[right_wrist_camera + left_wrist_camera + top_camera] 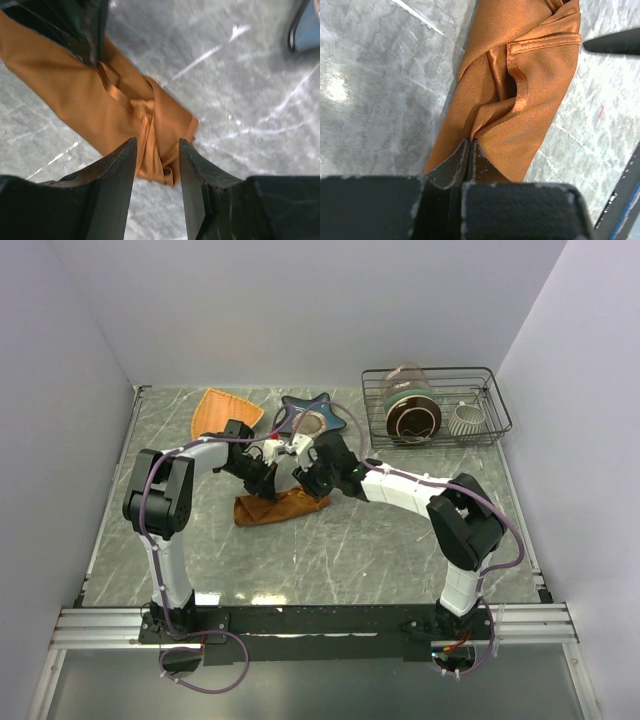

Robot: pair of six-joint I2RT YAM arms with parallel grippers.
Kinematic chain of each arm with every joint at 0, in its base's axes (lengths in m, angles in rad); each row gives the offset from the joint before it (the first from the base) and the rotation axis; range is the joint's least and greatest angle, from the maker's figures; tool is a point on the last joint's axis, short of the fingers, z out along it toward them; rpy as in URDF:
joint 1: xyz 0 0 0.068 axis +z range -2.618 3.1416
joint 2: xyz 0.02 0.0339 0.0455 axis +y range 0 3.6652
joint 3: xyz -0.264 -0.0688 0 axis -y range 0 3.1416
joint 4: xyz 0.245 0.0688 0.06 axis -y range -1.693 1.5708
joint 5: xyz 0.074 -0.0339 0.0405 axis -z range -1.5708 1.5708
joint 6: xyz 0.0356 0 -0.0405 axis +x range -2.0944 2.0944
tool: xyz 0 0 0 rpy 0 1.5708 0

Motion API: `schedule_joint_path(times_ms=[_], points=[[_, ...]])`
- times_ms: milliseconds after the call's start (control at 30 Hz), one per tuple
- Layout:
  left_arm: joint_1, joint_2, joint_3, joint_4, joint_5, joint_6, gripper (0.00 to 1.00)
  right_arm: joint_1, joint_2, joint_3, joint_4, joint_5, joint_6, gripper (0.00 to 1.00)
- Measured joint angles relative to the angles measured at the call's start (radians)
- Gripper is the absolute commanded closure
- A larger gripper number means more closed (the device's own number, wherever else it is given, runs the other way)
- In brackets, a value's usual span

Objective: Fold the napkin into a case and place the utensils inside
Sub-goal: Pick up the top corner of the smaller rectangle folded napkin.

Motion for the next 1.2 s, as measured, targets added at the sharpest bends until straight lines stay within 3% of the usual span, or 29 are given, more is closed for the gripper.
schedule_joint_path(times_ms=[500, 667, 800, 1067, 1200], points=[[0.003, 0.019, 0.013, -0.018, 0.029, -0.021, 0.99, 0.058, 0.127, 0.043, 0.033, 0.082, -0.102, 0.47], [0.005, 0.021, 0.015, -0.021, 0.032, -0.021, 0.99, 0.07, 0.136, 0.051, 0.021, 0.084, -0.124, 0.51], [0.008, 0.023, 0.015, -0.021, 0.037, -0.021, 0.99, 0.085, 0.167, 0.072, 0.021, 0.13, -0.149, 0.72], [0.021, 0.026, 0.015, -0.022, 0.052, -0.022, 0.99, 0.106, 0.185, 0.074, 0.037, 0.301, -0.173, 1.0], [0.023, 0.027, 0.015, -0.022, 0.053, -0.022, 0.99, 0.113, 0.185, 0.073, 0.06, 0.374, -0.165, 1.0]])
